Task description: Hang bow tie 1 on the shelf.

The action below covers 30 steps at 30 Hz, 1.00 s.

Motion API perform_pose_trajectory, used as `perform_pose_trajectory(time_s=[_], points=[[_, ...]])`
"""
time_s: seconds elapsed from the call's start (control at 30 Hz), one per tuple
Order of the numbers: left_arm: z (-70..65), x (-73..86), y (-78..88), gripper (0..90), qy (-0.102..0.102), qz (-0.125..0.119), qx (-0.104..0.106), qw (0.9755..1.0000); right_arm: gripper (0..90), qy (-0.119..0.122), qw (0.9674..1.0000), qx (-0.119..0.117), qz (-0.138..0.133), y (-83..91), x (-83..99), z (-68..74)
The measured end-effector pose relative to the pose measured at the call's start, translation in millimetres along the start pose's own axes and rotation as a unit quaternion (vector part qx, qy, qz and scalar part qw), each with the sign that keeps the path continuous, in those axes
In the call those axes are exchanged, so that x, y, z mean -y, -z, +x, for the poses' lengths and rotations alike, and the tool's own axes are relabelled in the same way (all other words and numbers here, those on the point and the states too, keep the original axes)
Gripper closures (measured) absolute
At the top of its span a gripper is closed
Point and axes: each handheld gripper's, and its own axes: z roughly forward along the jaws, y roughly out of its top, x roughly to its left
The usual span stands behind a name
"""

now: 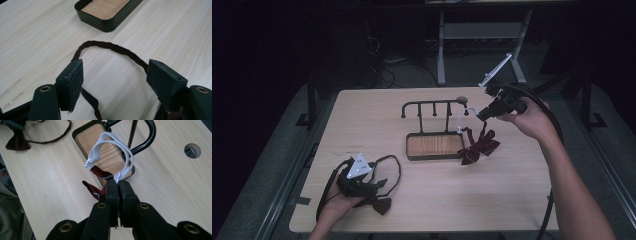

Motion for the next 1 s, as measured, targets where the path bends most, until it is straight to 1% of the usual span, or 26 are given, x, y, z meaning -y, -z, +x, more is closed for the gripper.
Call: perform_pose_trajectory(time_s=[0.07,0.13,0.17,0.27,0.53,0.77,0.83,1.0], points=[[0.0,0.0,0.0,30.1,0.000,0.000,0.000,1.0000,87.0,-0.001,1.0000,0.000,-0.002,-0.5,-0.5,-1.6],[0.0,0.0,0.3,30.1,0.001,0.000,0.000,1.0000,87.0,-0.009,1.0000,0.002,0.003,-2.4,-2.0,-6.3],[0.0,0.0,0.3,30.1,0.001,0.000,0.000,1.0000,87.0,-0.009,1.0000,0.002,0.003,-2.4,-2.0,-6.3],[-0.2,0.1,0.1,30.1,0.003,0.000,0.001,1.0000,87.0,-0.015,0.9999,0.004,0.004,-3.9,-4.7,-12.4],[-0.4,0.0,-0.1,30.1,0.002,0.000,0.002,1.0000,87.0,-0.026,0.9996,0.007,0.008,-6.0,-10.9,-20.9],[-0.6,-0.1,0.2,30.1,0.004,-0.001,0.002,1.0000,87.0,-0.040,0.9991,0.007,0.011,-10.3,-9.0,-27.5],[-0.2,-0.2,0.1,30.1,0.002,-0.001,0.002,1.0000,86.9,-0.043,0.9990,0.006,0.011,-11.6,-7.6,-29.3],[-0.9,-0.2,-0.4,30.2,0.003,0.001,0.003,1.0000,86.8,-0.049,0.9987,0.003,0.013,-15.7,-4.2,-32.5]])
